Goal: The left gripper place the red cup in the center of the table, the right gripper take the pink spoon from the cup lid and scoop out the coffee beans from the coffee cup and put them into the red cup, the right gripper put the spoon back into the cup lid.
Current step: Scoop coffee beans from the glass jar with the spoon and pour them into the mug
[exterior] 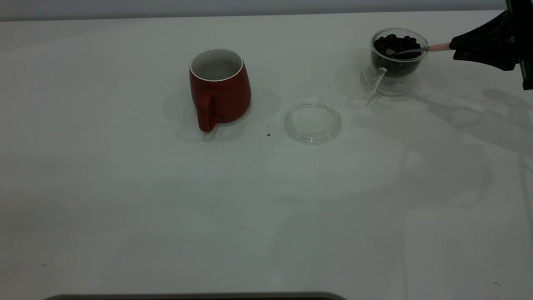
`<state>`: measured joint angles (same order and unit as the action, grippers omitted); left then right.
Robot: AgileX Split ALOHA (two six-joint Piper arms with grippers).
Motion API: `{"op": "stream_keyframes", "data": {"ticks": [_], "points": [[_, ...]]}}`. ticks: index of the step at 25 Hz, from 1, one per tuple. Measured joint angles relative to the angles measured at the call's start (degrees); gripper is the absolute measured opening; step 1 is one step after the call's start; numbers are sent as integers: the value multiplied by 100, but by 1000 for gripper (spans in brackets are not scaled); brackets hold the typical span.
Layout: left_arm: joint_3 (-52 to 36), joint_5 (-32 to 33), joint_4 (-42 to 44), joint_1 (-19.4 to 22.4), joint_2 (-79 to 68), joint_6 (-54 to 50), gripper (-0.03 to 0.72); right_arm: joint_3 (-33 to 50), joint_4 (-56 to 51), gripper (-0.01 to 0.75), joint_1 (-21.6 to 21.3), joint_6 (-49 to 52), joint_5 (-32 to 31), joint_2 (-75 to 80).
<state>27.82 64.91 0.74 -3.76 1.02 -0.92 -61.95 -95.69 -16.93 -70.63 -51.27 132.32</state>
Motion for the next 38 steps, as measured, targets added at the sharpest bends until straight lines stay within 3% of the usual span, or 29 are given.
{"op": "stream_keyframes", "data": {"ticks": [16, 28, 38], "points": [[0, 0, 0, 0, 0, 11, 569, -6, -96, 111, -27, 23, -407, 0], [0, 0, 0, 0, 0, 11, 569, -6, -21, 111, -497, 64, -548, 0], [0, 0, 0, 0, 0, 11, 569, -6, -12, 111, -504, 155, -1178, 0]]}}
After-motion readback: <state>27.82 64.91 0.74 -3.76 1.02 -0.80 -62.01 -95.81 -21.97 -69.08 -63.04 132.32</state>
